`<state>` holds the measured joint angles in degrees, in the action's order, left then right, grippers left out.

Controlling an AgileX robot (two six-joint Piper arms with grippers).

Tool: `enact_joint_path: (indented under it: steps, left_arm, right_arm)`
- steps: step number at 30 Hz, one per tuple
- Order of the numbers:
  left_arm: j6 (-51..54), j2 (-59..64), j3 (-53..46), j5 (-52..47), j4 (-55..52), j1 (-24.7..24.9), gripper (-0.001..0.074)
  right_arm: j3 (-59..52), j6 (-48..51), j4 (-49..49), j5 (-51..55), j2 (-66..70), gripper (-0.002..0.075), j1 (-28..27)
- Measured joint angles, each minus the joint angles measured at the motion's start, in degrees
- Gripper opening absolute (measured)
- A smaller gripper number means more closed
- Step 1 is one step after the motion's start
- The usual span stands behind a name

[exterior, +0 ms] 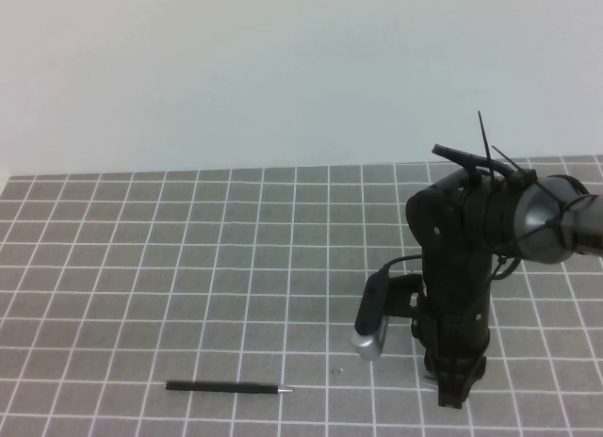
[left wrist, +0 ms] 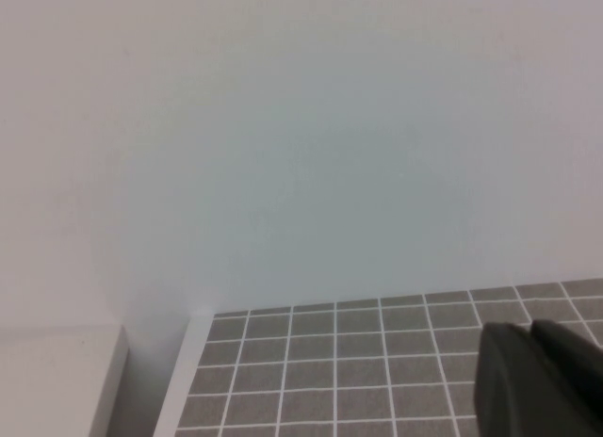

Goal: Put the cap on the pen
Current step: 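Pick up the pen and its cap, cap the pen, and set it down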

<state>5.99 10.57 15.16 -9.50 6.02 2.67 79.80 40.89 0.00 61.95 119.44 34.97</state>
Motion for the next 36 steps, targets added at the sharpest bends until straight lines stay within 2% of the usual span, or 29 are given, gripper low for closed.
enact_joint_path:
  steps: [7, 13, 19, 22, 26, 31, 36]
  left_arm:
    - [0.00, 0.00, 0.00, 0.00, 0.00, 0.00, 0.0000]
    - [0.00, 0.00, 0.00, 0.00, 0.00, 0.00, 0.0000]
    - [2.84, 0.00, 0.68, -0.86, 1.24, 0.12, 0.0000]
    - [9.20, 0.32, 3.90, -6.06, 1.24, 0.12, 0.0000]
    - [15.02, 2.94, 11.28, -18.27, 3.26, 0.24, 0.0000]
    - [23.09, 10.39, 19.02, -30.78, 9.17, 0.60, 0.0000]
    - [25.05, 21.26, 24.80, -40.14, 13.74, 0.60, 0.0000]
  right_arm:
    - [1.89, -0.10, -2.84, 3.90, 0.02, 0.0094, 0.00]
    - [10.95, -0.10, -4.42, 7.39, 0.02, 0.0093, 0.00]
    - [21.65, -4.42, -5.29, 7.42, -1.79, 0.0093, 0.00]
    - [24.21, -4.50, -6.21, 7.54, -4.61, 0.0093, 0.00]
    - [24.47, -4.65, -6.83, 8.06, -7.53, 0.0093, 0.00]
    - [24.47, -4.90, -6.53, 8.04, -8.25, 0.0093, 0.00]
    - [23.78, -4.95, -2.39, 8.04, -8.25, 0.0093, 0.00]
